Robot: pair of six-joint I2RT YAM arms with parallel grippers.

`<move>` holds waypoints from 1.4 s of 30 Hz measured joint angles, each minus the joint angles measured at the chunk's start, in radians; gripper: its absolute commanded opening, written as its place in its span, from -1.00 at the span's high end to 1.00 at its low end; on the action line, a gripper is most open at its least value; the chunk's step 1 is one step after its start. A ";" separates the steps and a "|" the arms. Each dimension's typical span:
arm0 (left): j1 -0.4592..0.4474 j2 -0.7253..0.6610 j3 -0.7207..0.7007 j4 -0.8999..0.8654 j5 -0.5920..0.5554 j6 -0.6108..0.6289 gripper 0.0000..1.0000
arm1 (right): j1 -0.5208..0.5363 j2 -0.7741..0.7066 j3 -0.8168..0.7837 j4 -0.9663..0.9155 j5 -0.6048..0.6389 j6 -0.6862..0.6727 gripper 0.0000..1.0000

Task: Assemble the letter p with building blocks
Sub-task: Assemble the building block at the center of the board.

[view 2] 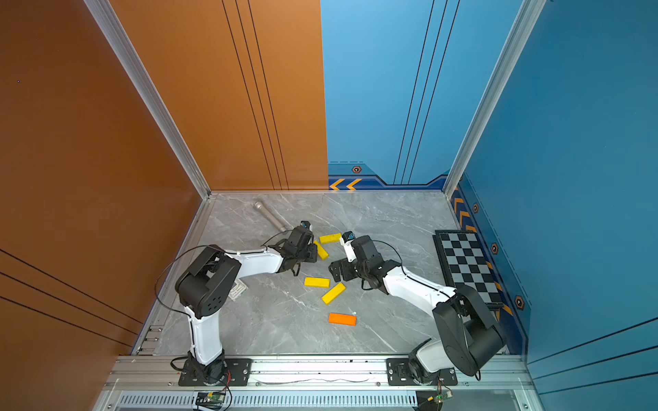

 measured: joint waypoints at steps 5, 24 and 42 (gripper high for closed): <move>0.006 0.009 0.000 -0.026 -0.014 0.002 0.41 | -0.005 0.000 0.000 0.000 0.003 -0.002 -1.00; 0.026 0.061 0.073 -0.045 -0.037 0.012 0.38 | -0.006 0.000 0.000 0.000 0.019 -0.003 -1.00; 0.037 0.096 0.129 -0.068 -0.042 0.026 0.37 | -0.006 0.001 0.000 -0.001 0.019 -0.002 -1.00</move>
